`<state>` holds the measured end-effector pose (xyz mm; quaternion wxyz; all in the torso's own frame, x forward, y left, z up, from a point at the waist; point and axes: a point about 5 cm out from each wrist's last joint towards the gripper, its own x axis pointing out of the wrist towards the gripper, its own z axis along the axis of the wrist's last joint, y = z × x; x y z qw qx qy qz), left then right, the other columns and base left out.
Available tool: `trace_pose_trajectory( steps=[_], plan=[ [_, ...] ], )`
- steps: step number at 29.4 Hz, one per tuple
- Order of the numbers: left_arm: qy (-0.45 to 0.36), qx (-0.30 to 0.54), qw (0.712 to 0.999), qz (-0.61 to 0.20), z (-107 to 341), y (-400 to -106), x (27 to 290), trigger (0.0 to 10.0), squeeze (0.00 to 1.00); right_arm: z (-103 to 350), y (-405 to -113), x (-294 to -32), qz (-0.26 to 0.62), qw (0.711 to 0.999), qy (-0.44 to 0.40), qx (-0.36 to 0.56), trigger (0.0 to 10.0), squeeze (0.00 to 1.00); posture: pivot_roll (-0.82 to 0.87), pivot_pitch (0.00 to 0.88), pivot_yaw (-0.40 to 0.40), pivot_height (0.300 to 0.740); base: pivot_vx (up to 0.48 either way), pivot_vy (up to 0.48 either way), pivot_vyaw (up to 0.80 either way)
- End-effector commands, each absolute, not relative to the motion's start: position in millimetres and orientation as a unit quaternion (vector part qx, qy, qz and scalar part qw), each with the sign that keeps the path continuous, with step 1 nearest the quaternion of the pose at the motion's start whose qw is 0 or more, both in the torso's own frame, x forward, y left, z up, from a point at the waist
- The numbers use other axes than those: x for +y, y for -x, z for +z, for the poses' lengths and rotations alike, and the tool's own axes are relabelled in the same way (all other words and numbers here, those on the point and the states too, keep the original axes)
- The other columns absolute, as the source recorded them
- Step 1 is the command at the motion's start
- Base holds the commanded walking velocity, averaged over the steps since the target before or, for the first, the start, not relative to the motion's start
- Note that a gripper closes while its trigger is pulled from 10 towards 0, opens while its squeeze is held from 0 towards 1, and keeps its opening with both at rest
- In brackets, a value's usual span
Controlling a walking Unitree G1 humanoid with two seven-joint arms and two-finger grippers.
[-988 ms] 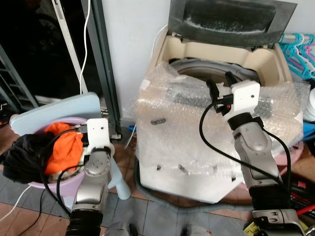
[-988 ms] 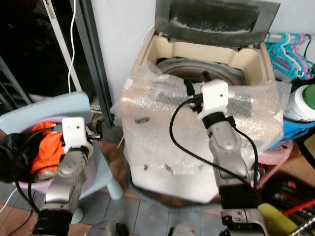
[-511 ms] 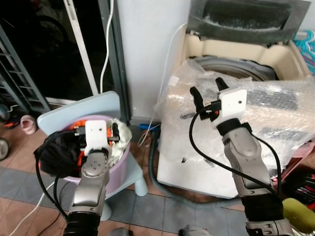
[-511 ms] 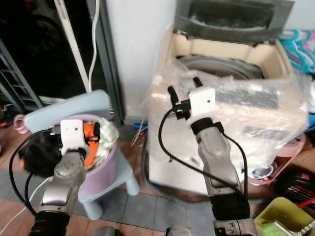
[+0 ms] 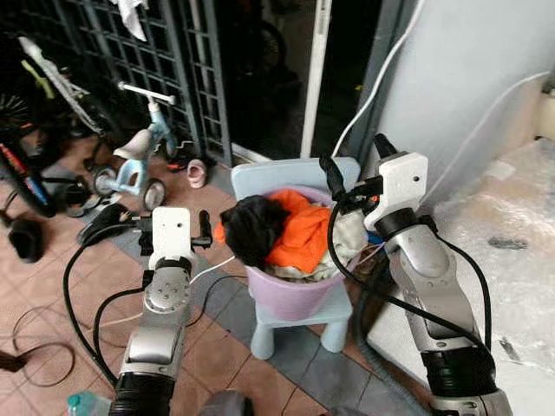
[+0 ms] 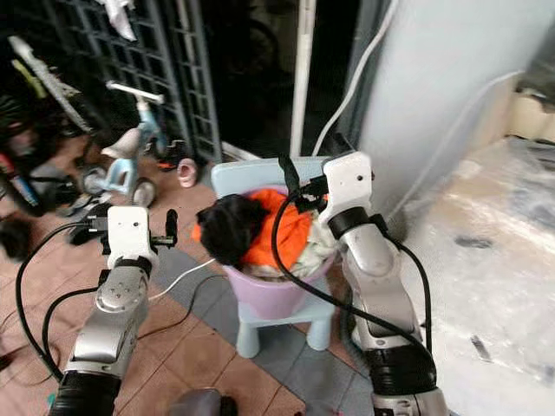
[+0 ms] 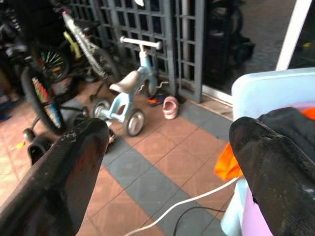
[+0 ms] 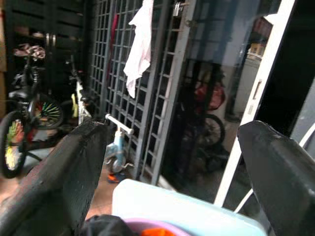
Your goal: Clothes washing
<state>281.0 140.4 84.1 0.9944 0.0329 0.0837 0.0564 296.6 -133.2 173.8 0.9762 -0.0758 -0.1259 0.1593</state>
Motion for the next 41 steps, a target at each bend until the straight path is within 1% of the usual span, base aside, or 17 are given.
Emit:
trace_pose_trajectory(
  steps=[1,4,5,6,9,10,12,14,20,31,33,39,41],
  plan=[
    [-0.028,0.080,0.995,0.047,87.8,-283.4,134.5,10.0,0.00,171.1,-296.4,-133.2,0.160,0.977,0.079,-0.112,10.0,1.00,-0.06,0.000,0.019,0.740,0.000,0.000,0.00],
    [-0.025,0.080,0.996,0.044,87.8,-282.7,133.4,10.0,0.00,167.0,-296.2,-132.3,0.160,0.979,0.081,-0.100,10.0,1.00,-0.06,0.000,0.018,0.740,0.000,0.000,0.00],
    [-0.023,0.088,0.995,0.042,86.2,-282.0,133.9,10.0,0.00,160.1,-295.5,-131.1,0.163,0.980,0.083,-0.081,10.0,1.00,-0.06,0.000,0.017,0.740,0.000,0.000,0.00],
    [-0.018,0.090,0.995,0.043,85.5,-281.5,135.1,10.0,0.00,154.4,-294.6,-129.7,0.170,0.980,0.083,-0.064,10.0,0.07,-0.06,0.000,0.016,0.740,0.000,0.000,0.00],
    [-0.014,0.091,0.995,0.044,85.1,-281.1,135.9,10.0,0.00,150.7,-293.8,-128.8,0.175,0.980,0.082,-0.053,10.0,0.07,-0.06,0.000,0.016,0.740,0.000,0.000,0.00],
    [-0.014,0.092,0.995,0.045,84.7,-280.9,137.8,10.0,0.00,139.8,-292.1,-127.6,0.184,0.979,0.089,-0.021,10.0,0.00,-0.06,0.000,0.015,0.740,0.000,0.000,0.00],
    [-0.015,0.095,0.994,0.046,83.7,-280.7,140.9,10.0,0.00,116.1,-285.6,-124.9,0.213,0.971,0.099,0.044,10.0,0.00,-0.06,0.000,0.016,0.740,0.281,0.000,0.00],
    [-0.015,0.096,0.994,0.046,83.3,-280.5,141.8,10.0,0.00,105.3,-280.7,-124.3,0.223,0.968,0.093,0.071,10.0,0.00,-0.06,0.000,0.016,0.740,0.296,0.124,0.00],
    [-0.012,0.099,0.994,0.046,82.7,-279.8,141.6,10.0,0.00,98.1,-274.9,-121.0,0.234,0.965,0.074,0.090,10.0,0.00,-0.06,0.000,0.017,0.740,0.309,0.248,0.00],
    [-0.008,0.102,0.994,0.044,82.2,-279.8,140.5,10.0,0.00,93.4,-274.7,-120.0,0.243,0.961,0.084,0.104,10.0,0.00,-0.05,0.000,0.017,0.740,0.287,0.247,0.73],
    [-0.009,0.103,0.994,0.046,81.8,-279.6,141.2,10.0,0.00,91.4,-275.1,-120.7,0.242,0.960,0.087,0.109,10.0,0.00,-0.05,0.000,0.016,0.740,0.255,0.000,0.60],
    [-0.012,0.103,0.994,0.048,82.0,-279.7,142.6,10.0,0.00,81.9,-278.0,-124.9,0.219,0.960,0.098,0.141,10.0,0.00,-0.04,0.000,0.013,0.740,0.081,0.000,0.00],
    [-0.015,0.099,0.994,0.043,83.5,-280.5,141.9,10.0,0.00,77.3,-281.2,-130.5,0.190,0.963,0.107,0.160,10.0,0.00,-0.04,0.000,0.009,0.740,0.000,0.000,0.00]
  ],
)
